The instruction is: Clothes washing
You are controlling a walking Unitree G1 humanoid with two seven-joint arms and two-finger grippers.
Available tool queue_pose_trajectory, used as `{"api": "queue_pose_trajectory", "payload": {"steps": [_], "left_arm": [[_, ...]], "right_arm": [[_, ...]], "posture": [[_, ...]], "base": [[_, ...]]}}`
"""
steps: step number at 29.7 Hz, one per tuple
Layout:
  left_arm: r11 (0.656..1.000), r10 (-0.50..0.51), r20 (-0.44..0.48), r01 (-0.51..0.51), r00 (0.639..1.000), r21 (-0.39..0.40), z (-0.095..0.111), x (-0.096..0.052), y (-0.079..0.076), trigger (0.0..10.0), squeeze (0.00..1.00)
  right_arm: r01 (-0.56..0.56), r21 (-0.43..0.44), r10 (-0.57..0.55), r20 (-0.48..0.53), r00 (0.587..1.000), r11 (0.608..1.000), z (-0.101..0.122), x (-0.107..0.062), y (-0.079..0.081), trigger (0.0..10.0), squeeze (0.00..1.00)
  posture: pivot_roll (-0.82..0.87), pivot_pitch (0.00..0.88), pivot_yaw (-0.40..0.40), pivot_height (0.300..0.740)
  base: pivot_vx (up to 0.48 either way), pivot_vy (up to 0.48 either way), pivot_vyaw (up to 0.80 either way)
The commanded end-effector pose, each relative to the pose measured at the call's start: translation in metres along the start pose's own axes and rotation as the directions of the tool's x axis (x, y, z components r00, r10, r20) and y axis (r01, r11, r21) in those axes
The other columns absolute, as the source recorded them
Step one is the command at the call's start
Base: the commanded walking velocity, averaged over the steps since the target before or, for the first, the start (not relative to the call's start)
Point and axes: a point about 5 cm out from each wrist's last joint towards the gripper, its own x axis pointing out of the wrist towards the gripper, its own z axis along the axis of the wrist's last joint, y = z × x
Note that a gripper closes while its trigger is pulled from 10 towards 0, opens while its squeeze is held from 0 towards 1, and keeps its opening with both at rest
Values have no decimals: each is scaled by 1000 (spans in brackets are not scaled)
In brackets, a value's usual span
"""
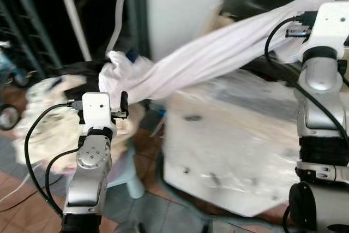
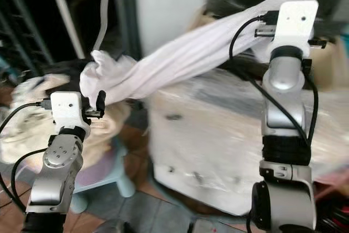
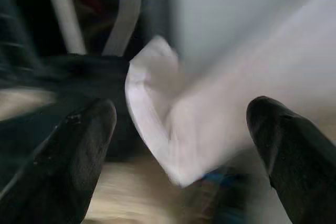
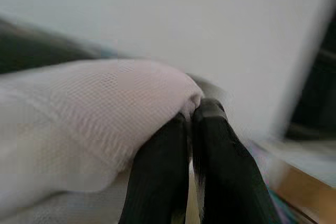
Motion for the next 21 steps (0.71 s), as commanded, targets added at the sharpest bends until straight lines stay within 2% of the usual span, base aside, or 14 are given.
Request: {"api": "queue_pose_trajectory", "payload": {"steps": [1,4,5,6,7,9,10,12,15,19,21], "left_arm": [[999,24,6,-24,1000,23,2,1,8,10000,0],[999,30,6,-30,1000,14,2,1,9,10000,0],[999,28,11,-28,1000,19,3,1,9,10000,0],[999,28,11,-28,1000,19,3,1,9,10000,0],[1000,18,15,-19,1000,21,6,2,10,10000,0],[1000,15,27,-15,1000,15,9,3,10,10000,0],[1000,17,37,-17,999,14,13,4,12,10000,0],[1000,21,41,-21,999,14,15,4,12,10000,0],[1000,28,44,-29,999,10,16,3,15,10000,0],[1000,23,38,-23,999,12,12,0,15,10000,0],[1000,25,30,-25,999,-1,11,-1,15,10000,0]], "right_arm": [[119,1,-119,-14,993,993,2,8,-23,10000,0],[133,47,-129,-86,988,990,-10,9,-25,10000,0],[77,55,-72,-96,993,996,-12,7,-15,10000,0],[77,55,-72,-96,993,996,-12,7,-15,10000,0],[28,76,-20,-102,995,997,-14,3,-5,10000,0],[-58,107,70,-121,990,993,-18,0,9,10000,0],[-102,154,121,-123,985,983,-19,-4,18,10000,0],[-125,188,149,-118,982,974,-19,-6,22,10000,0],[-223,219,246,-87,965,950,-16,-12,36,10000,0],[-280,247,302,-55,952,928,-12,-17,44,10000,0],[-319,283,339,-22,941,905,-8,-19,49,10000,0]], "posture": [[-33,0,-17,740],[-33,0,-16,740],[-34,0,-16,740],[-34,0,-16,740],[-34,0,-14,740],[-33,0,-15,740],[-33,0,-16,740],[-30,0,-17,740],[-30,0,-16,740],[-26,0,-17,740],[-24,0,-17,740]], "base": [[0,0,-750],[0,0,-750],[0,0,-750],[0,0,-750],[0,0,-750],[0,0,0],[0,0,0],[0,0,0],[0,0,0],[0,0,0],[0,0,0]]}}
